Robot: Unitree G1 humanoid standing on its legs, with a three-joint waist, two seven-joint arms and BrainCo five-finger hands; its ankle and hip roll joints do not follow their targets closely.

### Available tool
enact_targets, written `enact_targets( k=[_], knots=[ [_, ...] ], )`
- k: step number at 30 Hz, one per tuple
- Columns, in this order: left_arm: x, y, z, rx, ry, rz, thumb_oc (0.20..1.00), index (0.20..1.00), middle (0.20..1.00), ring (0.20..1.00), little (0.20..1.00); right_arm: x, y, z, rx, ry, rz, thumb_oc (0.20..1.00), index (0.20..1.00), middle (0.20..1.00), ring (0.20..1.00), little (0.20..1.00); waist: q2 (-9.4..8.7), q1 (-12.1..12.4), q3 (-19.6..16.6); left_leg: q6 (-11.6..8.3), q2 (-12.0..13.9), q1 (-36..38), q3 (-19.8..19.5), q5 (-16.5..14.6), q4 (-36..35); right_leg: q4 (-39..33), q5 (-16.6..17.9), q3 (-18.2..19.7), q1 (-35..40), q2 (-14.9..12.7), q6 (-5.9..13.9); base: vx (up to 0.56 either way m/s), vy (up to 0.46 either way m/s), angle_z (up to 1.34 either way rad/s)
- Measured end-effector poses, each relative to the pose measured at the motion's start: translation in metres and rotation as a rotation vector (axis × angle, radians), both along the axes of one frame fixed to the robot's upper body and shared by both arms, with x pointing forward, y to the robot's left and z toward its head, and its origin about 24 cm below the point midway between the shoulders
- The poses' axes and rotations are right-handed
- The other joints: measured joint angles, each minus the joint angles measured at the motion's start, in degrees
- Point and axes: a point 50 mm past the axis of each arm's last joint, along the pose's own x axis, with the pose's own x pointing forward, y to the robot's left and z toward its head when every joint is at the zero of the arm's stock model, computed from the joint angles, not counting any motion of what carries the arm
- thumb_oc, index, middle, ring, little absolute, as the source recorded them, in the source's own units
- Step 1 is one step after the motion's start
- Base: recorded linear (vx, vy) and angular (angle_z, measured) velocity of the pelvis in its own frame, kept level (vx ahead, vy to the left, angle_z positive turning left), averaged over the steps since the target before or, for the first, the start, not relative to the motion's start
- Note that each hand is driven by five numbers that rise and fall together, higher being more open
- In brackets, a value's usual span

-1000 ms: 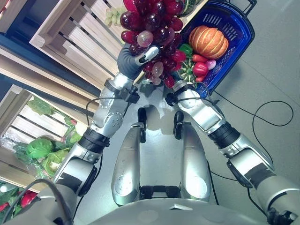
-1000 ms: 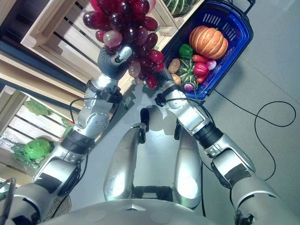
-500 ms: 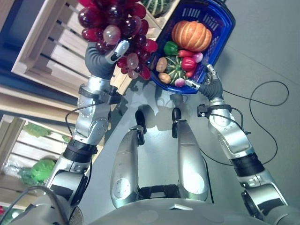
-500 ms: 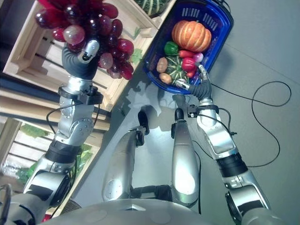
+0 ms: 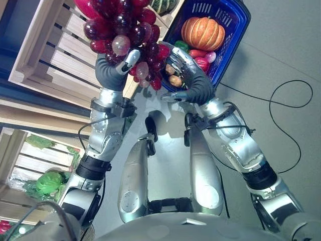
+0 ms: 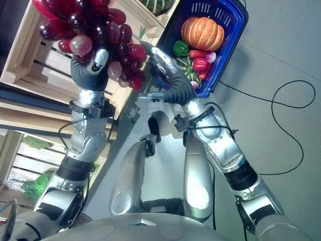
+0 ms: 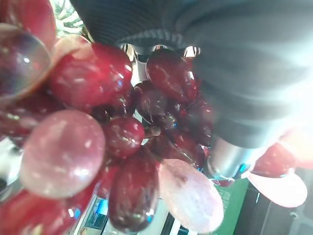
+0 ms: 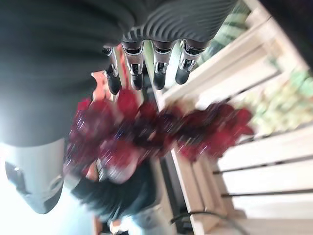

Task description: Pick up fruits and vegetables into the basket

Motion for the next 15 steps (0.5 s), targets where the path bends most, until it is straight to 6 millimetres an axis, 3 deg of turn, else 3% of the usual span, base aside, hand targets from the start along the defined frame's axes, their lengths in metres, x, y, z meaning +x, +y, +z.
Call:
enact_targets(
  k=[6,15],
  knots=[
    [0.0017,-0.0066,0.0098,0.034,-0.032,0.002,0.200,0.200,0.200,0.200,0.200,0.0021,0.0047,0.0103,0.012,-0.029,-0.014,1.000,1.000,1.000,1.000,1.000,0.00,1.7,0.0,-0.25,0.0,0.0,-1.1,0.2,0.2,0.1,-0.2,-1.1,0.6,-0.1,-0.32,0.00,-0.058,0.08],
    [0.0035,-0.0102,0.0068,0.095,-0.020,0.013,0.200,0.200,0.200,0.200,0.200,0.0058,0.0076,0.0038,0.046,0.022,-0.030,1.000,1.000,1.000,1.000,1.000,0.00,2.1,0.0,-0.18,-0.1,0.0,-2.1,0.3,0.9,0.0,-0.2,-2.0,1.5,-0.3,-0.27,0.00,-0.023,0.05]
  ],
)
